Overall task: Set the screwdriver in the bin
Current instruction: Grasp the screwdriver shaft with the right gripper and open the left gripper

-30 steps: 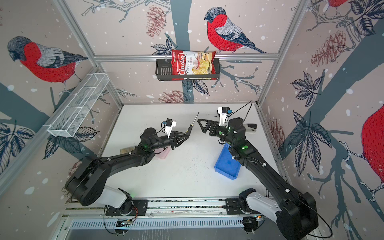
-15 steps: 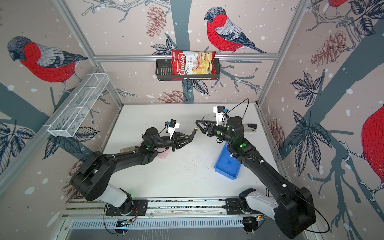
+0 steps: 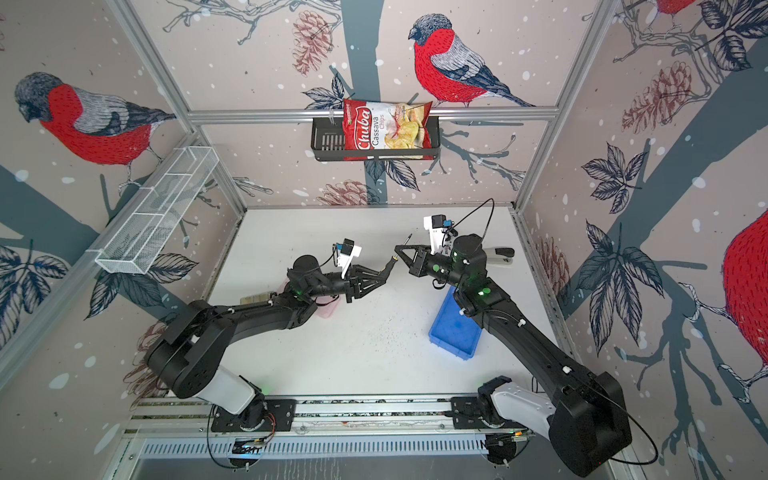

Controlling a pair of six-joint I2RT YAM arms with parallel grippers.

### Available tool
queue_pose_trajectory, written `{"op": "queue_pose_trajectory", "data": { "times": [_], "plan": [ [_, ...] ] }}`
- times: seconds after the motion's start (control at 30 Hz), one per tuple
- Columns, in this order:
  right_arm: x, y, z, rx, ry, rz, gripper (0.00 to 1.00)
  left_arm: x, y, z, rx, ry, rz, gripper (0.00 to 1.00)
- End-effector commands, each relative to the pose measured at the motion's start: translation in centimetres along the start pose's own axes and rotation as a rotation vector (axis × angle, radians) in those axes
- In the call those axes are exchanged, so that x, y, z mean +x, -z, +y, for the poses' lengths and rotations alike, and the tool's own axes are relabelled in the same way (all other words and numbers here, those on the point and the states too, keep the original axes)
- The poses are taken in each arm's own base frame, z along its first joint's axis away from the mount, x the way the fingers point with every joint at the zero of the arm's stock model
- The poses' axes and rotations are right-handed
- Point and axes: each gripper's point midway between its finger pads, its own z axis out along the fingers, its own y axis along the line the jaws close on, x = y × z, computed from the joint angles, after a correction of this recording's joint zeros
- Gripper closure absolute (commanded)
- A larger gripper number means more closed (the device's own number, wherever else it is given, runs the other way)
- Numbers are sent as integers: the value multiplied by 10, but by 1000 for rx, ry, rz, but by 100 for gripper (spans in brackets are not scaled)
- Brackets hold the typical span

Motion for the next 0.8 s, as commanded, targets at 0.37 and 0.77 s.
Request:
{"op": "queue_pose_trajectory", "data": {
  "times": [0.37,0.77],
  "plan": [
    [-5,2,5,1,42,-1,100,-16,4,-1,-34,-100,-72,57],
    [-14,35,-50,340,162,52,100,5,-1,5,-219,-392,127,1]
  ]
}}
